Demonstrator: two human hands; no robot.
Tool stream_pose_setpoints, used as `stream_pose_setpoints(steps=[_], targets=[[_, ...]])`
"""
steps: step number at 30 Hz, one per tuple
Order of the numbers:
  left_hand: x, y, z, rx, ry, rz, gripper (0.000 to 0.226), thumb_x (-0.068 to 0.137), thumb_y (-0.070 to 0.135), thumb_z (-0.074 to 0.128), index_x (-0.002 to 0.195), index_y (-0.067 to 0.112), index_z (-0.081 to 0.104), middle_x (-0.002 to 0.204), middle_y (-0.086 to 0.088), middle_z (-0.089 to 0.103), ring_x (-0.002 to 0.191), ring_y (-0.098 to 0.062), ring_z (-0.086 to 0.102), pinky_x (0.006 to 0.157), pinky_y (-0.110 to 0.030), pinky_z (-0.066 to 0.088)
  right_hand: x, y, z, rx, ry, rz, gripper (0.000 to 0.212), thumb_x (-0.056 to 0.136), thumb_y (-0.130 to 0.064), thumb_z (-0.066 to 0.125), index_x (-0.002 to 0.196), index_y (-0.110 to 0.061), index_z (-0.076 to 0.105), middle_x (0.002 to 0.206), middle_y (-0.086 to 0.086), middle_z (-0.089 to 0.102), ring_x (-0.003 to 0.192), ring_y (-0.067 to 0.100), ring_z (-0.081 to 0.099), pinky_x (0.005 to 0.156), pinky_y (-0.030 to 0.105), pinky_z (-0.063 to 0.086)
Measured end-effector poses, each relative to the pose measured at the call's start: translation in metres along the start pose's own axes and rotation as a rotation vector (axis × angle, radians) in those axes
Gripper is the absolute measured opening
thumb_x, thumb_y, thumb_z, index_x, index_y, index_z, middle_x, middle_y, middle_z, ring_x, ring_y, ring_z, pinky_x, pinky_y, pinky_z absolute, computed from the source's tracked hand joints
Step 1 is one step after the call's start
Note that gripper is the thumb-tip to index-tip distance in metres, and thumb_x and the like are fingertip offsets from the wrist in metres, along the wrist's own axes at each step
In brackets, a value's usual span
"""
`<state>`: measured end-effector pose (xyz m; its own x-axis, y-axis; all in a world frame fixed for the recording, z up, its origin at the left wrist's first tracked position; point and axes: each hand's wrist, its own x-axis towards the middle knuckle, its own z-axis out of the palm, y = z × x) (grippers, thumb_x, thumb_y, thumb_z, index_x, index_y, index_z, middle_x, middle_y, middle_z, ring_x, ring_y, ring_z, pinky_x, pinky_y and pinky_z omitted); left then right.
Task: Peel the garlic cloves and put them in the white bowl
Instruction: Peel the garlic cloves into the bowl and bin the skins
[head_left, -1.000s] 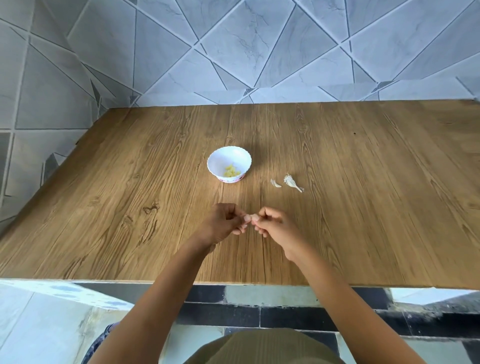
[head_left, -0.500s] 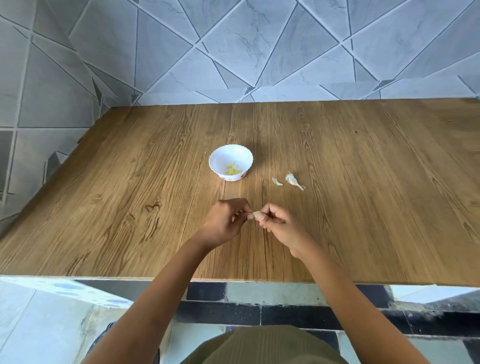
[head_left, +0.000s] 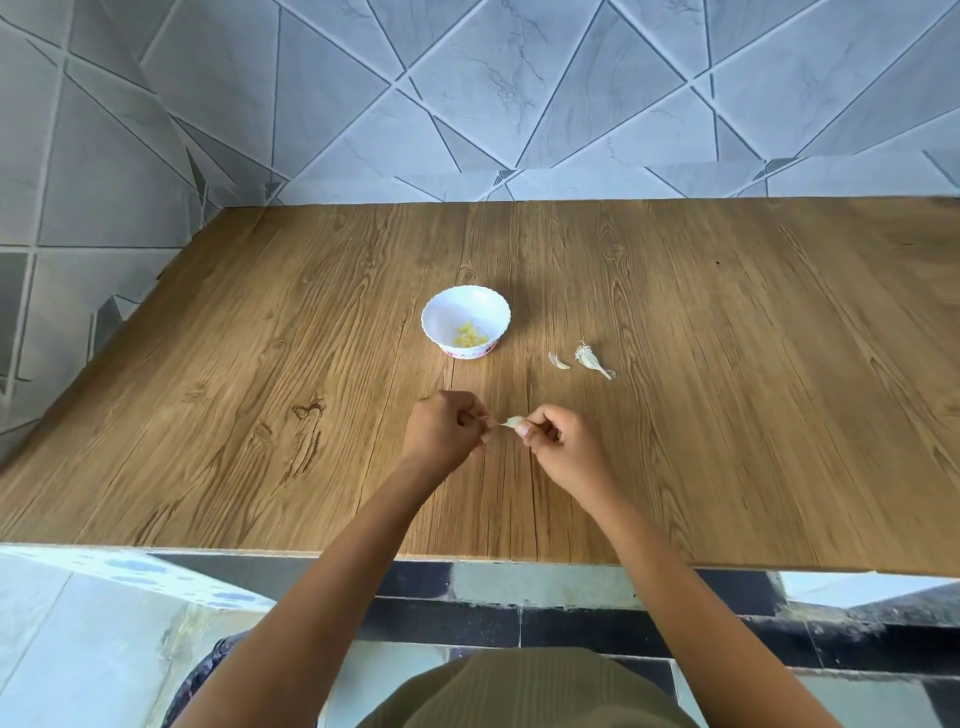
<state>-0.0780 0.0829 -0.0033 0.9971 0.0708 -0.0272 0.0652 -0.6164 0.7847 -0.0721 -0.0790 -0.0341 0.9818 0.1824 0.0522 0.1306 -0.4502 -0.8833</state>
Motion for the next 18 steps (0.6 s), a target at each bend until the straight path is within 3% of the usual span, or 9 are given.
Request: stream_pose_setpoints(steps=[2,5,7,10,12,14,18], targets=[[0.000,-0.001,-0.003,0.034,-0.027,0.069,0.009,0.085,0.009,0.067,0.078,0.008,0.073,0.066,-0.001,0.070,0.058,-0.009,0.063,0.066,-0.027,0.056,-0.001,-0.002,-0.006,0.121,-0.034,0.085,0.011,0.090,-0.019,0.062,0.080,-0.014,0.062,0.072,-0.003,0.062,0.065,0.008,0.056,0.061,0.022,0.048],[-0.003,0.000,-0.004,0.180,-0.097,0.248,0.013,0.089,0.014,0.064,0.094,0.011,0.075,0.078,0.004,0.066,0.069,-0.001,0.053,0.066,-0.006,0.040,-0.004,-0.004,-0.012,0.280,-0.068,0.169,0.007,0.090,-0.013,0.062,0.085,-0.013,0.066,0.074,0.001,0.065,0.062,0.003,0.058,0.060,0.014,0.049],[-0.004,0.000,-0.002,0.230,-0.054,0.307,0.015,0.089,0.016,0.063,0.097,0.013,0.075,0.081,0.002,0.061,0.069,0.002,0.047,0.065,-0.009,0.036,-0.005,-0.005,-0.013,0.325,-0.075,0.190,0.008,0.090,-0.012,0.062,0.084,-0.013,0.067,0.073,0.001,0.065,0.059,0.001,0.058,0.061,0.014,0.050],[-0.003,0.001,0.001,0.150,0.054,0.247,0.010,0.082,0.013,0.070,0.089,0.014,0.076,0.079,0.000,0.070,0.066,-0.003,0.057,0.066,-0.023,0.048,-0.006,-0.007,-0.013,0.364,-0.079,0.204,0.008,0.090,-0.012,0.062,0.084,-0.012,0.068,0.073,0.002,0.066,0.060,0.001,0.058,0.062,0.016,0.050],[-0.001,0.002,0.001,0.061,0.054,0.200,0.011,0.081,0.007,0.070,0.088,0.013,0.076,0.079,0.001,0.073,0.069,-0.005,0.064,0.070,-0.020,0.052,-0.006,-0.009,-0.014,0.401,-0.081,0.207,0.008,0.089,-0.012,0.062,0.086,-0.009,0.069,0.072,0.002,0.066,0.059,0.001,0.058,0.061,0.016,0.050],[-0.001,0.005,0.000,-0.067,-0.039,0.131,0.017,0.086,0.000,0.062,0.095,0.009,0.074,0.084,-0.003,0.074,0.075,-0.005,0.067,0.072,-0.015,0.051,-0.007,-0.010,-0.015,0.429,-0.082,0.210,0.009,0.090,-0.012,0.062,0.087,-0.006,0.069,0.071,0.002,0.065,0.058,0.001,0.057,0.060,0.016,0.050],[-0.003,0.010,-0.002,-0.407,-0.255,-0.092,0.012,0.089,0.010,0.063,0.096,0.003,0.070,0.078,-0.007,0.070,0.070,-0.011,0.065,0.067,-0.020,0.055,-0.007,-0.012,-0.014,0.410,-0.120,0.201,0.011,0.091,-0.017,0.061,0.084,-0.011,0.067,0.072,-0.001,0.063,0.059,-0.004,0.055,0.060,0.014,0.046]])
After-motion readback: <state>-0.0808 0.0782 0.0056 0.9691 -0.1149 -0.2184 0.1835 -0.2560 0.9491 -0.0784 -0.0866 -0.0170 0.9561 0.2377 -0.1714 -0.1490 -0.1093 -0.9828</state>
